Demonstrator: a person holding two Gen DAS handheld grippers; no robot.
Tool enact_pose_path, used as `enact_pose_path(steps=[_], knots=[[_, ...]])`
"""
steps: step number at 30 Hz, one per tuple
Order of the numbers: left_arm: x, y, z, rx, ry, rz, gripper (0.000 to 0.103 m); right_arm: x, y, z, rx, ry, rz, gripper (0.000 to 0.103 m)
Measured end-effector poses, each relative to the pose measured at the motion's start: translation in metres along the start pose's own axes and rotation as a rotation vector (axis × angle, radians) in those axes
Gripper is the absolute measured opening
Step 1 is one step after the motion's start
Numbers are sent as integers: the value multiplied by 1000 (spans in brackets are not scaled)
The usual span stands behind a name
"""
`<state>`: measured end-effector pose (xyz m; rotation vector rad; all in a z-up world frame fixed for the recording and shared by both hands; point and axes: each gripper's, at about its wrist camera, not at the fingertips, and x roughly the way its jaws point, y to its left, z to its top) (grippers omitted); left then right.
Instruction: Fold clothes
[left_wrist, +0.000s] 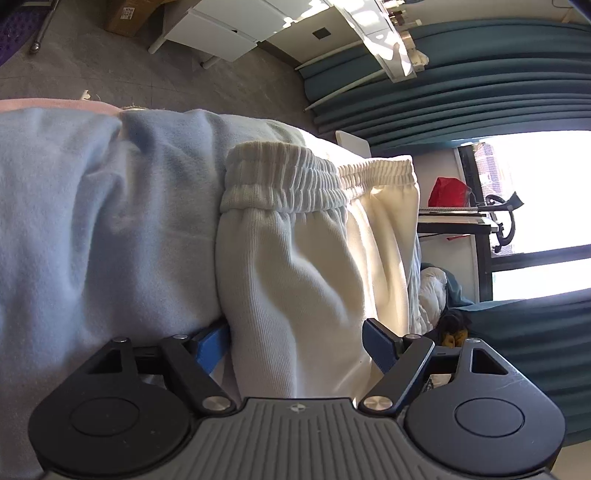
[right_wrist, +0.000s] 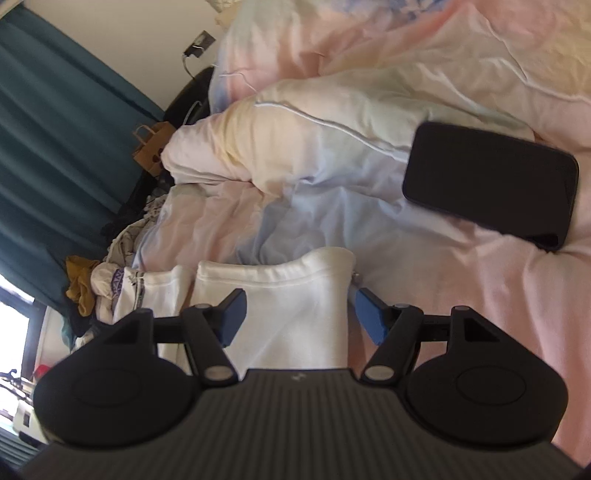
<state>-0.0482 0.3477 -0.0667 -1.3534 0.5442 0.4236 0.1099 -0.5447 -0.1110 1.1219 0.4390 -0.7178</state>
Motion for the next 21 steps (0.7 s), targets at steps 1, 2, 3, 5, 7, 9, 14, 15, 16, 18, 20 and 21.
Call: enact_pose_path(steps=[1, 2, 3, 5, 7, 9, 14, 15, 16, 18, 20, 21], knots=[[1, -1, 0, 2, -4, 5, 74, 8, -7, -2, 53, 36, -3, 68], [1, -1, -2, 3, -10, 6, 73, 16, -13, -5, 108, 72, -1, 68], [2, -1, -3, 5, -14, 7, 72, 23, -21, -11, 168, 112, -3, 68], [2, -1, -4, 1, -26, 7, 67, 31, -26, -20, 225, 151, 8, 68], [1, 4, -1, -41, -55, 3, 59, 33, -23, -22, 230, 148, 51, 68], [3, 10, 6, -76, -76, -10, 58, 34, -15, -21, 200, 127, 101, 68], [15, 7, 12, -60, -71, -14, 52, 46, 5, -21, 116, 98, 144, 51], [16, 5, 11, -52, -78, -6, 46, 47, 9, -21, 88, 90, 124, 46], [17, 3, 11, -46, -87, 6, 36, 48, 12, -23, 61, 82, 101, 34], [19, 3, 9, -59, -100, 17, 32, 49, 16, -26, 21, 62, 60, 16], [18, 2, 7, -64, -113, 14, 26, 48, 19, -28, -11, 44, 43, 12], [17, 0, 6, -58, -120, 7, 23, 46, 21, -28, -34, 36, 43, 11]])
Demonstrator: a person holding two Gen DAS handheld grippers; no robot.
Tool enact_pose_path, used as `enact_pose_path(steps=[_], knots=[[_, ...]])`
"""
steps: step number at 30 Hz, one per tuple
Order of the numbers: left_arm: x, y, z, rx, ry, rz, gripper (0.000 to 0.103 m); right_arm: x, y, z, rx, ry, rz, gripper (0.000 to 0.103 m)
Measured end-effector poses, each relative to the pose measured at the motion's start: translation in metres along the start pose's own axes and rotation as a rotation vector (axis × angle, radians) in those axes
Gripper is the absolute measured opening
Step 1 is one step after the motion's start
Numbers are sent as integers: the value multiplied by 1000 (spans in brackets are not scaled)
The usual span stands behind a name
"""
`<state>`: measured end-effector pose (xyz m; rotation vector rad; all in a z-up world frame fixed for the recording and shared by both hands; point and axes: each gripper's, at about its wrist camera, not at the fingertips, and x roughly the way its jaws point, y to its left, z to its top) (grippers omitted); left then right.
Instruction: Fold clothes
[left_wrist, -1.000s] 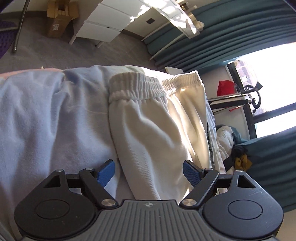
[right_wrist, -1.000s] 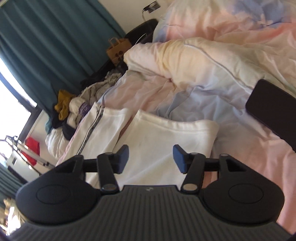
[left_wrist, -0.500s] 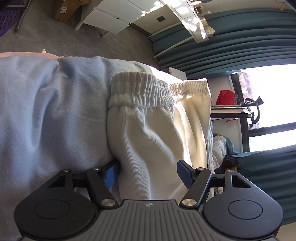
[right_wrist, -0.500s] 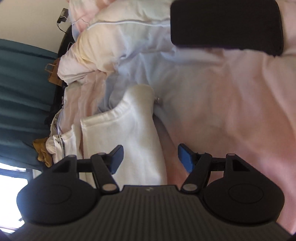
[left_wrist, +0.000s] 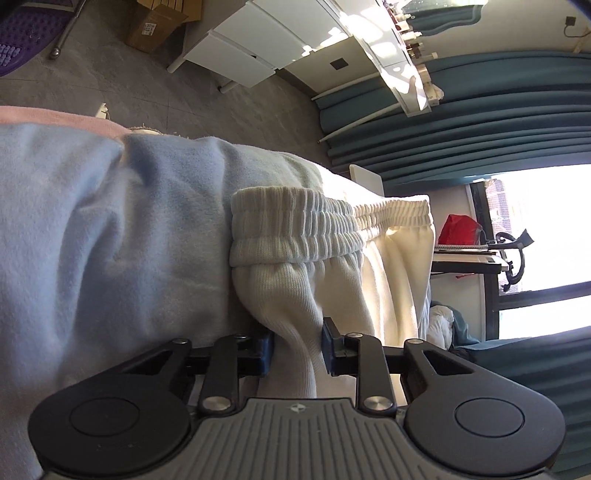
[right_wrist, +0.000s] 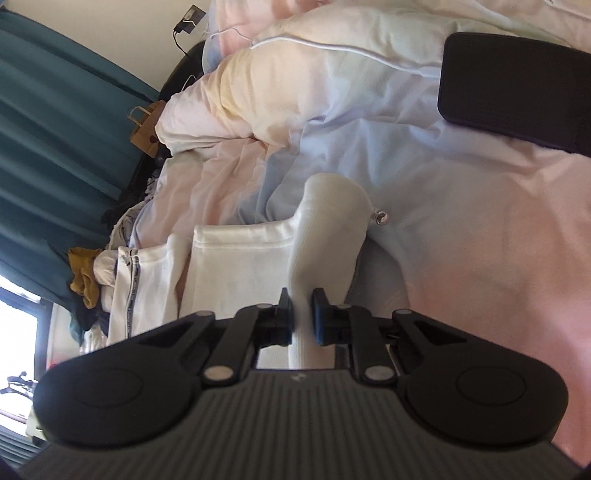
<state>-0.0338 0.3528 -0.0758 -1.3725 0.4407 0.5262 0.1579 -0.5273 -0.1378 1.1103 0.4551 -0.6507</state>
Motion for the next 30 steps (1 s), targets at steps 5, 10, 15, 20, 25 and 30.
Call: enact_pose_path(steps=[5, 10, 15, 20, 25, 30], knots=[[-20, -5, -1, 46, -47, -83, 14, -18, 9, 6, -66, -63, 56, 6], [-43, -9, -9, 54, -88, -124, 10, -43, 14, 6, -56, -126, 112, 6], [-73, -12, -6, 39, -94, -143, 7, -67, 18, 10, -71, -163, 174, 5], [-81, -27, 6, 25, -75, -129, 7, -75, 35, 25, -160, -180, 204, 5], [-53, -93, 25, 110, -68, -127, 6, -52, 98, 40, -216, -152, 249, 5], [13, -184, 44, 167, -50, -116, 6, -10, 199, 39, -346, -199, 283, 5]])
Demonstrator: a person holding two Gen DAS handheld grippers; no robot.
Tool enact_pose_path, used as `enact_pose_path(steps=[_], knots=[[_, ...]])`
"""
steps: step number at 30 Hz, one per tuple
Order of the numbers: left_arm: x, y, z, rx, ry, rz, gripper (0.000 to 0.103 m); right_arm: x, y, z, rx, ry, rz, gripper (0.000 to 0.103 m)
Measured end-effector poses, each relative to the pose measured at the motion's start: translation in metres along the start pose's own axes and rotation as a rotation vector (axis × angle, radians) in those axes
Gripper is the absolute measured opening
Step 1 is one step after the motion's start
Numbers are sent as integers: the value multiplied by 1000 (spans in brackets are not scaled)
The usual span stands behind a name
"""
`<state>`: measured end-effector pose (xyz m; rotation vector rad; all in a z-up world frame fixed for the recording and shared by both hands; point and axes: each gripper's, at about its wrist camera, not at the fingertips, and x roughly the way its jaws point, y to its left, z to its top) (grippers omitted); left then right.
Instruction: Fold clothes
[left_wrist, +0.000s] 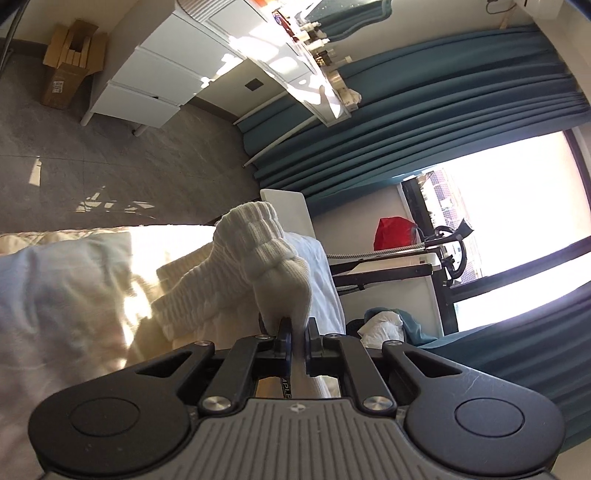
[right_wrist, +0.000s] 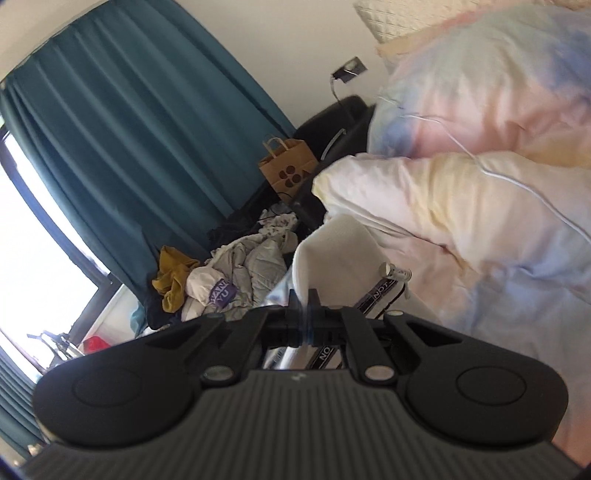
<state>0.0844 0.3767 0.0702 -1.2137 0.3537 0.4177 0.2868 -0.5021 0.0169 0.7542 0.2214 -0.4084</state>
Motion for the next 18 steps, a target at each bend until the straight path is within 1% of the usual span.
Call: enact_pose_path(steps=[2, 5, 9, 11, 14, 16, 18], knots=[[42, -26, 7, 60, 7, 38, 6, 36, 31, -2, -45, -6, -8, 5], [111, -50, 15, 137, 54, 103, 7, 98, 65, -16, -93, -1, -44, 6], [196, -61, 18, 204, 107, 182, 7, 181, 86, -51, -140, 34, -102, 6], [231, -60, 17, 222, 127, 218, 7, 216, 96, -72, -198, 46, -119, 6], [268, -57, 18, 240, 154, 254, 7, 250, 104, -96, -275, 64, -120, 6], [281, -56, 17, 264, 165, 266, 8, 271, 107, -108, -309, 78, -113, 6], [283, -56, 16, 298, 172, 262, 10, 284, 106, -111, -319, 107, -85, 8]])
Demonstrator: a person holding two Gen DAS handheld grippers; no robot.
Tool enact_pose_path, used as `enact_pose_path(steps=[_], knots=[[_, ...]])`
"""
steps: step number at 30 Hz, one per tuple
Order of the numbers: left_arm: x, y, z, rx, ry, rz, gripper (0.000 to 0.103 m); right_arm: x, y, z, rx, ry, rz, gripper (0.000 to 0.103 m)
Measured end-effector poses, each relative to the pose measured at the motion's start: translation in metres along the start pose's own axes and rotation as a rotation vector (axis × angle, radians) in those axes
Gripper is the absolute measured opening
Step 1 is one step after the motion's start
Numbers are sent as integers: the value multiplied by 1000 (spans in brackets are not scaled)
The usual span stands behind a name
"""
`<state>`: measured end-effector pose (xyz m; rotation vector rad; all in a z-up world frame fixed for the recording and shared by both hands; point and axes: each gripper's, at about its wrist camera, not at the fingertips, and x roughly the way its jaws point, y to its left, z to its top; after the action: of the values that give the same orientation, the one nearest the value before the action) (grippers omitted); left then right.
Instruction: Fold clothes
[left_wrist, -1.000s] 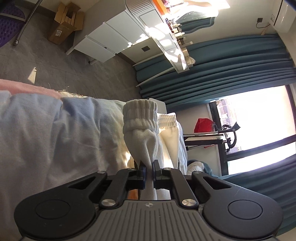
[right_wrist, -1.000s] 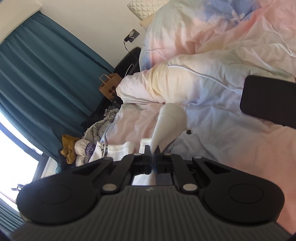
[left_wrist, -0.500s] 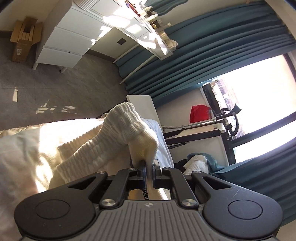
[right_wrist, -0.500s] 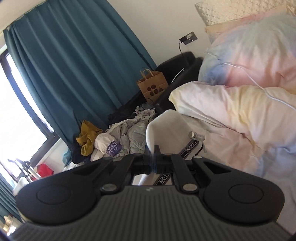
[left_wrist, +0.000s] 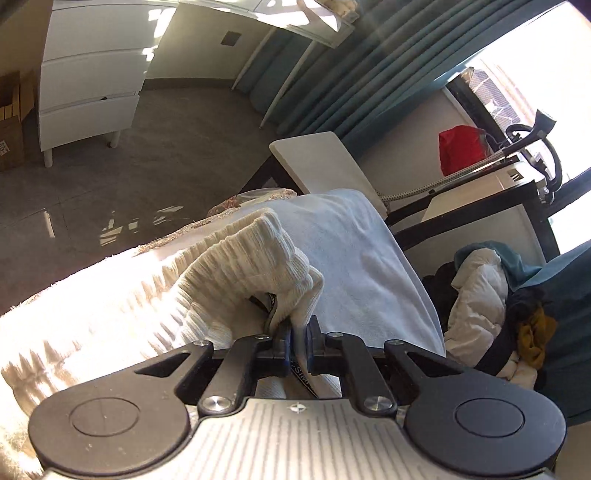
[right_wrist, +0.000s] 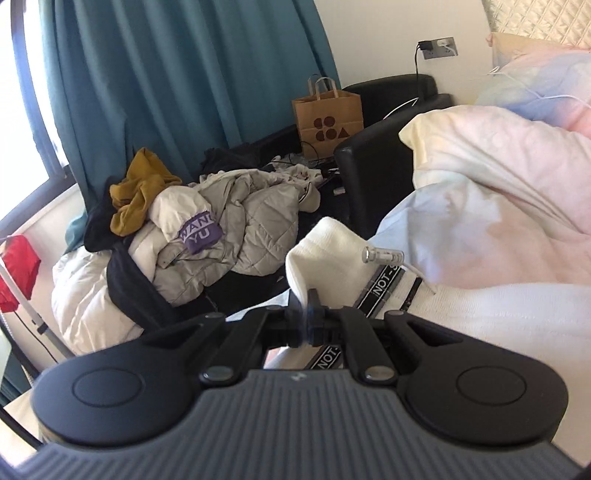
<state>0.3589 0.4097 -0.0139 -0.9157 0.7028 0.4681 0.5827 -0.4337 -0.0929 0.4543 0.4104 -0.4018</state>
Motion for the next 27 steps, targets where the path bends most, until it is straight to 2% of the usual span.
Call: enact_pose_path(steps=[2, 3, 4, 7, 9, 10, 11, 14, 16, 18, 22, 27], knots=[[-7, 1, -2, 6, -9, -32, 12, 6, -1, 1, -14, 23, 27, 13], [-12, 3, -2, 6, -11, -54, 17, 6, -2, 2, -18, 31, 49, 16], [-20, 4, -2, 2, -15, -86, 27, 2, -4, 5, -26, 43, 75, 21], [-51, 8, -6, 11, -50, -149, 46, -15, -9, 18, -48, 80, 154, 33], [-75, 13, -14, 28, -71, -164, 50, -37, -17, 30, -35, 80, 195, 50], [-85, 17, -20, 37, -72, -184, 52, -50, -24, 35, -12, 79, 217, 66], [-95, 22, -28, 48, -71, -206, 52, -62, -33, 40, 21, 80, 235, 76], [-119, 44, -56, 25, -54, -222, 60, -96, -66, 49, 143, 97, 243, 78], [-131, 63, -77, -19, -28, -223, 72, -117, -90, 51, 226, 118, 245, 78], [-142, 86, -96, -68, 1, -232, 79, -137, -113, 49, 267, 141, 232, 78], [-140, 130, -124, -186, 48, -230, 79, -163, -156, 32, 272, 188, 160, 80], [-115, 158, -132, -283, 65, -217, 79, -161, -205, -7, 440, 294, 154, 80]])
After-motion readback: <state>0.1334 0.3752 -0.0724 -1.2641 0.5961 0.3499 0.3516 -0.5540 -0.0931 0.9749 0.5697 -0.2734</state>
